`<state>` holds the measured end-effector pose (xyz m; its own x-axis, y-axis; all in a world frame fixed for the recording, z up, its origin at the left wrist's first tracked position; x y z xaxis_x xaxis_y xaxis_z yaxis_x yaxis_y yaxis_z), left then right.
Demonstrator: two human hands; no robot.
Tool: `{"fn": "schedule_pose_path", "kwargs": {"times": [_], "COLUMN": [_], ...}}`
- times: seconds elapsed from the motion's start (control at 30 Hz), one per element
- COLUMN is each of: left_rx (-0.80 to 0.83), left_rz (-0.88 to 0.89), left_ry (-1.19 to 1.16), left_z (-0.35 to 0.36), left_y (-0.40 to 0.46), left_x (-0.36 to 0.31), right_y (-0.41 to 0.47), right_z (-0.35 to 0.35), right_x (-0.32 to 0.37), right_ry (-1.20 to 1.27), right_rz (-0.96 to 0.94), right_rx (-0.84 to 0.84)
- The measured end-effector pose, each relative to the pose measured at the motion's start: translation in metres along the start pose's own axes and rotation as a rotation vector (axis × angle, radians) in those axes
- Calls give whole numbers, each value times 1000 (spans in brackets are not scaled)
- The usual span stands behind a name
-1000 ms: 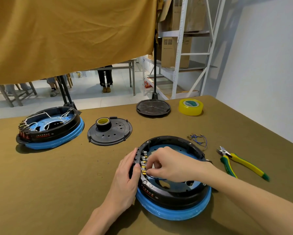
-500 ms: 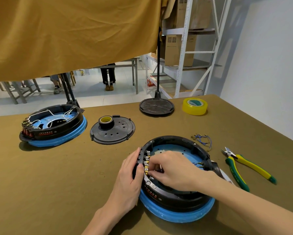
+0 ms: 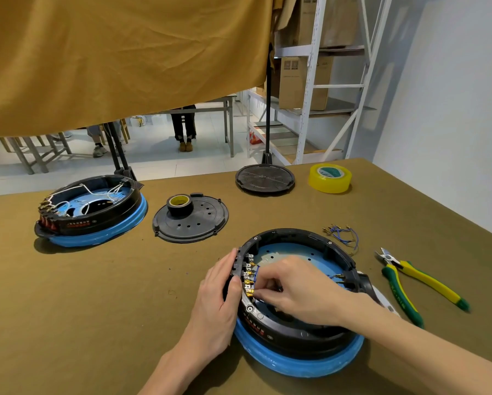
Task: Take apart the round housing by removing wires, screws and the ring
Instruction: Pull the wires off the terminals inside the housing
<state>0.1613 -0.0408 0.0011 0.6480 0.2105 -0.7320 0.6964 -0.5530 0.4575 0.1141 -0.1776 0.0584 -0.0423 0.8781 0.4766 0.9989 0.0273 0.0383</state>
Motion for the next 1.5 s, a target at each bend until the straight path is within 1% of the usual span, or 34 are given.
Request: {"fn": "schedule_pose_path", "kwargs": {"times": [0.17, 0.27, 0.33, 0.4, 0.43, 0.5, 0.6, 0.7, 0.77, 0.83, 0.9, 0.97, 1.0, 1.07, 1.13, 1.2, 1.27, 1.33, 1.4, 1.43, 1.5], "left_rx": [-3, 0, -1, -4, -4, -3, -17, -21, -19, -16, -14, -17, -20, -25, -27, -27, -33, -52, -79, -94, -109], "left_rz": [-11, -9, -12, -11, -11, -14, -13, -19, -25, -29, -38, -44, -45, -50, -60, -69, -70, -67, -35, 22, 206], "left_ry": [-1, 1, 10, 6, 3, -1, 2, 17, 21, 24, 22, 21, 22, 26, 25, 20, 11, 6, 57, 161, 373], "left_z": [0, 0, -1, -1, -1, -1, -3, -4, -4, -4, -4, -4, -4, -4, -4, -6, -8, -13, -21, -27, -35], "left_y": [0, 0, 0, 1, 1, 1, 1, 1, 0, 0, 0, 0, 0, 0, -1, -3, -4, -4, 0, 5, 16], "left_x": [0, -1, -2, -3, -3, -4, -6, -7, -7, -7, -7, -7, -7, -8, -9, -11, -13, -18, -25, -33, -58], "right_y": [-1, -4, -7, -5, -2, 11, 30, 38, 39, 38, 36, 32, 29, 24, 18, 11, 6, 4, 6, 9, 16], "right_z": [-1, -8, -23, -44, -55, -76, -98, -107, -107, -105, -105, -107, -105, -92, -70, -54, -48, -49, -47, -44, -38], "right_x": [1, -4, -11, -21, -28, -53, -110, -157, -175, -184, -180, -166, -156, -133, -111, -98, -93, -90, -89, -89, -89], "right_ry": [-5, 25, 123, 241, 258, 204, 82, -23, -70, -106, -92, -10, 37, 71, 24, -48, -23, 96, 182, 205, 301], "right_rz": [5, 51, 96, 133, 152, 237, 487, 653, 719, 746, 708, 643, 610, 536, 478, 469, 474, 476, 484, 490, 533], "right_rx": [-26, -50, -122, -243, -308, -427, -507, -491, -451, -398, -404, -452, -449, -359, -243, -200, -227, -271, -276, -261, -222]}}
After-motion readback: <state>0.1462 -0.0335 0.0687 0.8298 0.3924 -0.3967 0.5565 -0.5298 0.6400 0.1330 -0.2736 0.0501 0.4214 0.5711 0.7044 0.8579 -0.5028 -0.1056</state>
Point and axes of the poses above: each hand's wrist, its own y-axis towards the middle knuckle, its own z-axis out of the palm, x = y × z, the point moved 7 cm from there along y, towards the middle knuckle, and after that the axes turned 15 degrees about z, right-handed, at the moved point
